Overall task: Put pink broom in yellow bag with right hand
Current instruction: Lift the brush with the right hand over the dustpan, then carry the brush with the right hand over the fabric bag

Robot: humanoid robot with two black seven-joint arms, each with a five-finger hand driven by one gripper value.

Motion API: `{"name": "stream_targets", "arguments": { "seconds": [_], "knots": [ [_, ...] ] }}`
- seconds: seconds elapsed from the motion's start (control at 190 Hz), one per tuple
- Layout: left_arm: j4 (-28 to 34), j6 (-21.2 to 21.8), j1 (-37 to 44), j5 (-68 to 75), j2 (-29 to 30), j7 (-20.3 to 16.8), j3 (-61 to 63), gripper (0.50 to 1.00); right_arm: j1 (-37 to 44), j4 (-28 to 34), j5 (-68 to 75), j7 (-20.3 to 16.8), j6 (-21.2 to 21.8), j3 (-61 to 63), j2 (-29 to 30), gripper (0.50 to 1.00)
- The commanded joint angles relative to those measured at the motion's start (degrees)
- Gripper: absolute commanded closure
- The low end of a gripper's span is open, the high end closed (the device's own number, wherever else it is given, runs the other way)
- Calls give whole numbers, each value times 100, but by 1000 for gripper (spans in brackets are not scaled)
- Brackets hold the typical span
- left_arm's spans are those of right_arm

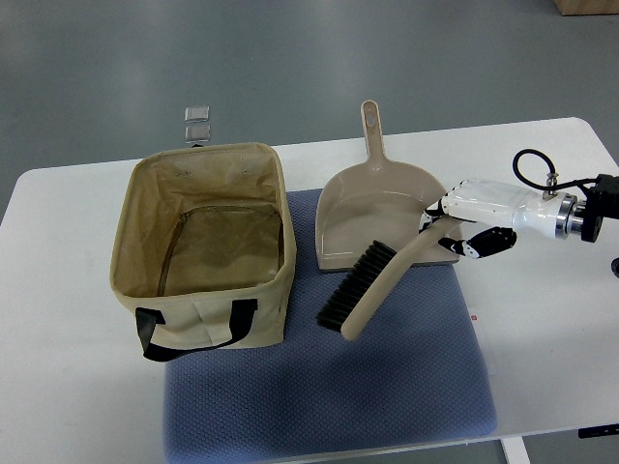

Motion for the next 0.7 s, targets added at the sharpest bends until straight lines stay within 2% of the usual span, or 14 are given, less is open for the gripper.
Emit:
{"name": "stream_targets", "arguments": {
  "seconds": [0.0, 0.11, 0.194, 0.336, 0.504, 0.693],
  "knots": [
    [-4, 0, 0, 0, 0, 0, 0, 500, 140, -62, 207, 1, 327, 343, -24, 1000],
    [4, 0, 0, 0, 0, 0, 0, 500, 421, -317, 278, -34, 941, 914, 81, 1000],
    [-4, 0, 0, 0, 0, 0, 0, 500, 606, -519, 278, -61, 1214, 1196, 178, 1000],
    [4, 0, 0, 0, 0, 0, 0, 500, 1335, -1222, 260, -78, 1697, 1275, 1021, 1000],
    [4, 0, 0, 0, 0, 0, 0, 500, 1986, -1855, 251, -78, 1961, 1257, 1750, 1000],
    [4, 0, 0, 0, 0, 0, 0, 500, 2197, -2048, 137, -192, 1996, 1143, 2594, 1000]
  ]
}}
